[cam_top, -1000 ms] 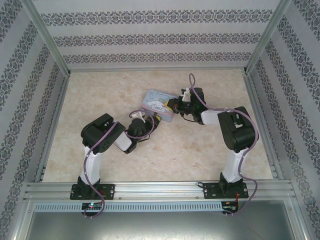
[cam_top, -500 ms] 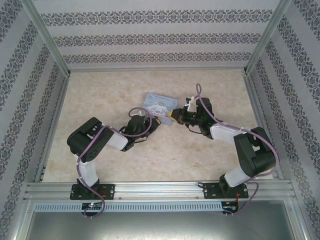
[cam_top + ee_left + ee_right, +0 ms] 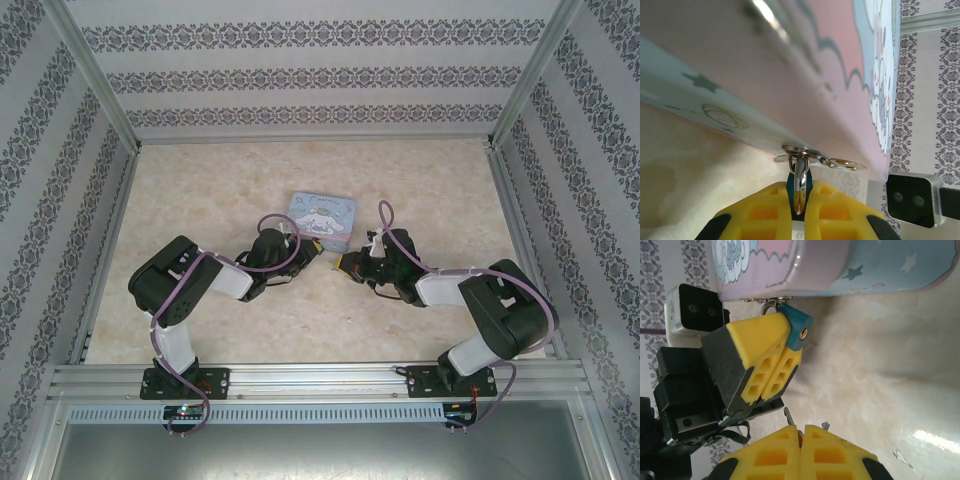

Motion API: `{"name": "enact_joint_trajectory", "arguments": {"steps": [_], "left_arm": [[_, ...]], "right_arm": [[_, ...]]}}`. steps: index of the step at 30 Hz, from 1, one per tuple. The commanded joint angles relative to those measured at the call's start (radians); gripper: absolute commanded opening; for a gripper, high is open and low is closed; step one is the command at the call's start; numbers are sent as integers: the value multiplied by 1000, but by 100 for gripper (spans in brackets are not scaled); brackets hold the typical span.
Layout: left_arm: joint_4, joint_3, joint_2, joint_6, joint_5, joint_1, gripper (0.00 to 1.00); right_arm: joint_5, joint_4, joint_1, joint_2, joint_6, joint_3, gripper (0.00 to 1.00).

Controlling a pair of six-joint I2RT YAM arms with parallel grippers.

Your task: Unlock the padlock with the key

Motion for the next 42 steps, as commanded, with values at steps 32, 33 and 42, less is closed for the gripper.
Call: {"name": "enact_joint_trajectory", "arguments": {"steps": [32, 33, 42], "left_arm": [[191, -47, -49, -191, 14, 9, 0], [191, -47, -49, -190, 14, 8, 0], [197, -46, -46, -190, 19, 9, 0]], "right_arm": [[140, 324, 59, 177, 272, -9, 0], [143, 324, 59, 177, 272, -9, 0], [143, 334, 61, 192, 280, 9, 0]]}}
